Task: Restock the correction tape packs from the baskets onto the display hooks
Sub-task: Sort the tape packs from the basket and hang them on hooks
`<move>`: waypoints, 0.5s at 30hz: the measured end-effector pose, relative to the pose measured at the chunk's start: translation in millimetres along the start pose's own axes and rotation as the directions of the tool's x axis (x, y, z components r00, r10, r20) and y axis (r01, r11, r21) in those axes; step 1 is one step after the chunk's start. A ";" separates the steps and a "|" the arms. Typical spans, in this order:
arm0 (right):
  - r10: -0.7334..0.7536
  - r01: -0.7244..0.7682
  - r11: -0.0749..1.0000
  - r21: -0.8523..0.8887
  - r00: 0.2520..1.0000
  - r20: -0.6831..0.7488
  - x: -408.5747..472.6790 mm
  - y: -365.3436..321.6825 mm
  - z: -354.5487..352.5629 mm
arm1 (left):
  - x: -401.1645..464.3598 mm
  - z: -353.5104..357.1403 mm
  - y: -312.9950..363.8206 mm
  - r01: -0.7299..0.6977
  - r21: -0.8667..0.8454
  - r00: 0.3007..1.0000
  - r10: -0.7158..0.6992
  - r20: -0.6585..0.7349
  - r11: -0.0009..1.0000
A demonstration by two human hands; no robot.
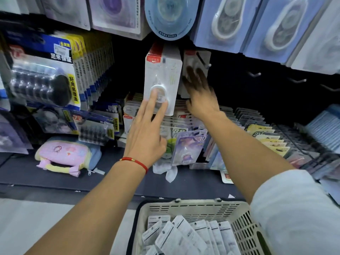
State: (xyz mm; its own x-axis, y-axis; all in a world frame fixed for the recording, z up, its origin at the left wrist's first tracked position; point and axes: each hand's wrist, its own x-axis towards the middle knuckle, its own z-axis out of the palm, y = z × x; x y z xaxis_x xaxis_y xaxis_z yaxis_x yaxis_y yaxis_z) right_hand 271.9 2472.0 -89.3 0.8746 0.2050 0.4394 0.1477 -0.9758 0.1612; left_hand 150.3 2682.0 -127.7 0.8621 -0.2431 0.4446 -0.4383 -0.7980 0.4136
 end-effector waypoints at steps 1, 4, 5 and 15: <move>-0.006 0.006 1.000 -0.007 1.000 -0.006 4.2 -0.6 0.3 | 0.3 1.5 0.0 -0.003 0.006 1.000 0.003 -0.008 1.000; -0.005 0.005 1.000 -0.024 1.000 -0.019 9.9 -6.3 -1.0 | 0.1 4.1 -0.7 -0.012 0.018 0.999 0.013 -0.029 1.000; -0.007 0.006 0.999 -0.032 1.000 -0.014 9.4 -7.4 -1.6 | -0.4 4.2 -0.6 -0.017 0.020 0.999 0.017 -0.036 1.000; 0.118 -0.099 0.866 0.489 0.993 -0.008 -134.1 16.4 -4.5 | -35.5 3.4 -7.5 -0.057 0.063 0.964 0.038 0.263 0.996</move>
State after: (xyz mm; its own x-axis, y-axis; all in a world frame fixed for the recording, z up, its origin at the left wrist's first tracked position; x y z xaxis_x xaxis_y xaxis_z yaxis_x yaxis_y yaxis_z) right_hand 154.9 2428.8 -141.6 0.8820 0.0887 0.4629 0.2673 -0.9030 -0.3363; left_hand 123.9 2694.7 -149.2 0.8814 -0.4098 0.2350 -0.4693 -0.8164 0.3366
